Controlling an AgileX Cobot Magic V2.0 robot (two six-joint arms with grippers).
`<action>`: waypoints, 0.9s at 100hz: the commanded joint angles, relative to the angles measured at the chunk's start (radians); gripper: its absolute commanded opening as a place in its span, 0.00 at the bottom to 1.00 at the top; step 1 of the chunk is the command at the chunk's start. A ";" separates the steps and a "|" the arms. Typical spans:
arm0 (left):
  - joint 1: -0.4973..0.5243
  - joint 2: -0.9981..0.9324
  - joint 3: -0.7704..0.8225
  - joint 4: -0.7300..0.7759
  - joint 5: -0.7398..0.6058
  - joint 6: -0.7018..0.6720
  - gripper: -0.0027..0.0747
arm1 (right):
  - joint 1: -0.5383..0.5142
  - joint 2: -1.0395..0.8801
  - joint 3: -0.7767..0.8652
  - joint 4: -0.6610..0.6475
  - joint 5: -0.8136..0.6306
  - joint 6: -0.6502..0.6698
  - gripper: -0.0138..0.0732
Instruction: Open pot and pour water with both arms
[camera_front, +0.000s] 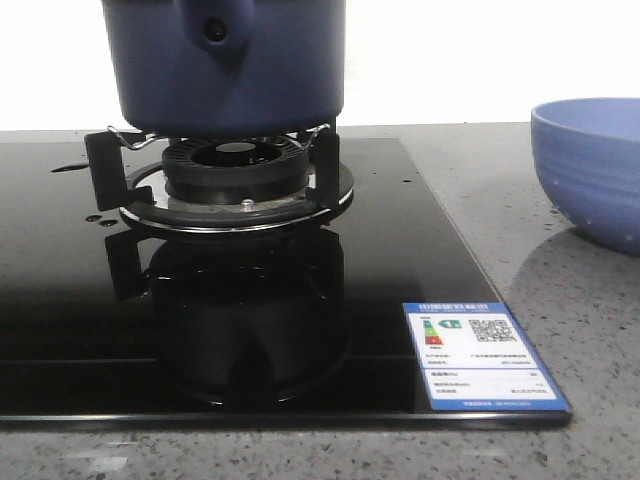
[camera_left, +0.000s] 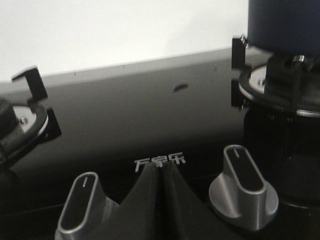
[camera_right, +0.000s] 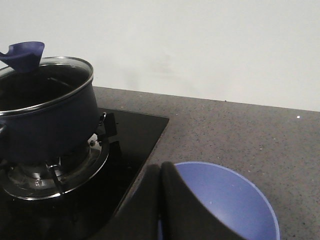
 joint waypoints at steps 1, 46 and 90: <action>0.015 -0.043 0.033 0.011 -0.074 -0.024 0.01 | 0.002 0.000 -0.025 0.000 -0.079 -0.010 0.09; 0.078 -0.112 0.035 0.021 0.199 -0.024 0.01 | 0.002 0.000 -0.025 0.000 -0.079 -0.010 0.09; 0.078 -0.112 0.035 0.021 0.199 -0.024 0.01 | 0.002 0.000 -0.025 0.000 -0.079 -0.010 0.09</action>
